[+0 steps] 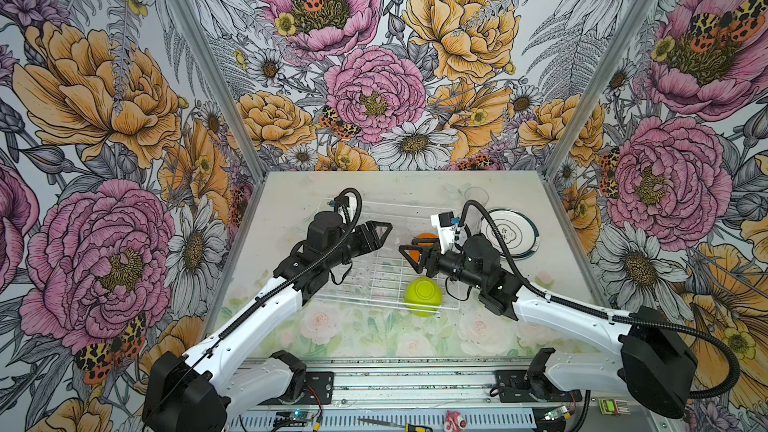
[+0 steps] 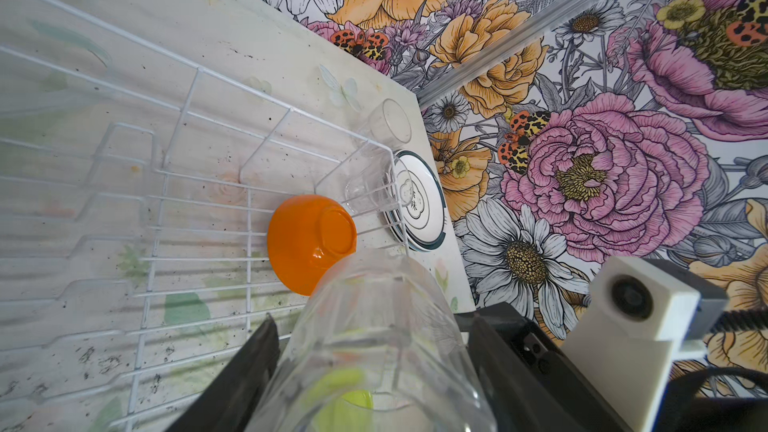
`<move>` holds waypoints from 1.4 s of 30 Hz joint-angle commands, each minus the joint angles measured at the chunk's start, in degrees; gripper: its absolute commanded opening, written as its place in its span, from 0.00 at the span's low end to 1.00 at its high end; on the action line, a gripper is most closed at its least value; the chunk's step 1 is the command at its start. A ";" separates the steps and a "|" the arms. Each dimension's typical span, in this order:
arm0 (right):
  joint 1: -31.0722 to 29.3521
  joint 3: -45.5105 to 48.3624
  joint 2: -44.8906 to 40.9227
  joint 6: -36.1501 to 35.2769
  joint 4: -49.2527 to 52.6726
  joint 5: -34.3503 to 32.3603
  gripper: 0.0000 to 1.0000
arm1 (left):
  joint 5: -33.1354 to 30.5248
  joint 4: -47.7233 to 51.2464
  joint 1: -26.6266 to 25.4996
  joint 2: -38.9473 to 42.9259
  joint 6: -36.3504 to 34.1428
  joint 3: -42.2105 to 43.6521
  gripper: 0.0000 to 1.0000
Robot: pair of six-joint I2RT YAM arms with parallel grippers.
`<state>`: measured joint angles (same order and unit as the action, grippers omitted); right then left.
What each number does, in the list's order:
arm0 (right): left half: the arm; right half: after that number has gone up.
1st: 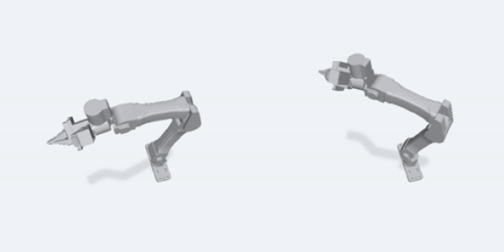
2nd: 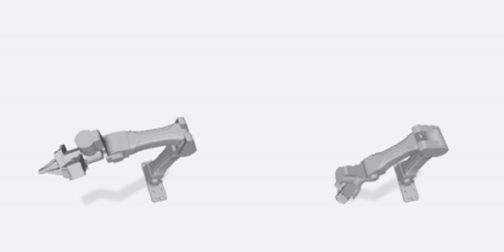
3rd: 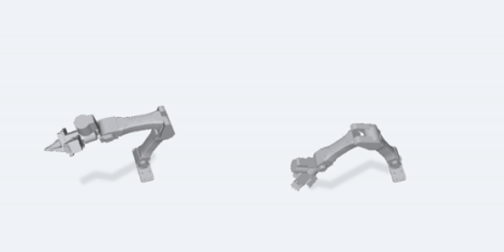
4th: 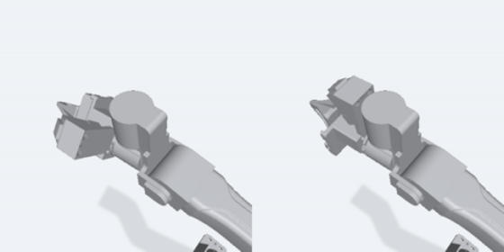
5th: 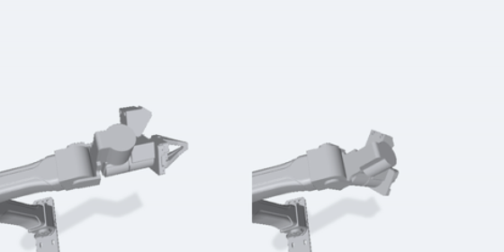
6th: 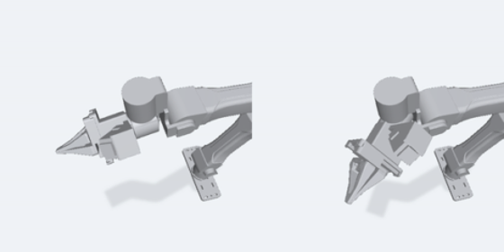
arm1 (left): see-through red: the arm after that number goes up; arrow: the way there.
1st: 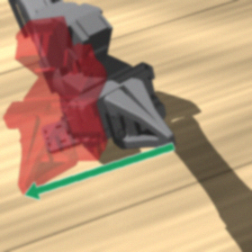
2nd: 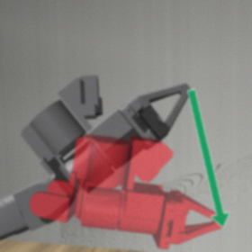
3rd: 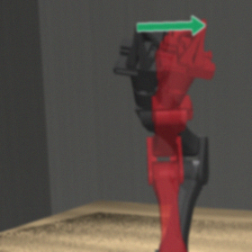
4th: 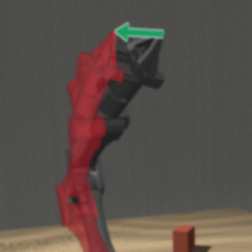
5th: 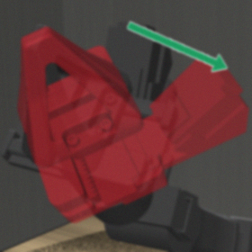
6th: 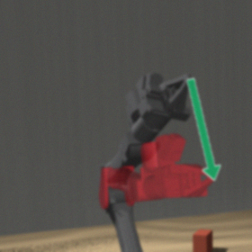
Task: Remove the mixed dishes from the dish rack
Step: 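Raise the glass toward the right gripper while the right gripper reaches toward it, then close the right gripper on the glass while the left gripper opens and draws back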
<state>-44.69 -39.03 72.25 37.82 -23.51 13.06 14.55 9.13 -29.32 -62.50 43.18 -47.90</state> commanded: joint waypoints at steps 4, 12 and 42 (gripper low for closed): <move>-0.44 -3.24 3.23 -0.46 -3.82 1.38 0.55 | 1.76 -5.66 -0.51 -0.50 2.12 -0.58 0.53; -0.46 -5.28 6.13 0.31 -5.66 0.89 0.44 | 1.28 -7.46 -2.94 -1.77 3.10 0.61 0.53; -0.41 -2.53 4.41 1.55 -7.26 -9.08 0.00 | 0.88 -7.84 -0.67 -5.24 1.03 2.03 0.99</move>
<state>-45.32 -41.54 77.43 40.80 -29.17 6.90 13.67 1.26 -30.24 -68.16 45.47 -46.09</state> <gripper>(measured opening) 0.063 0.985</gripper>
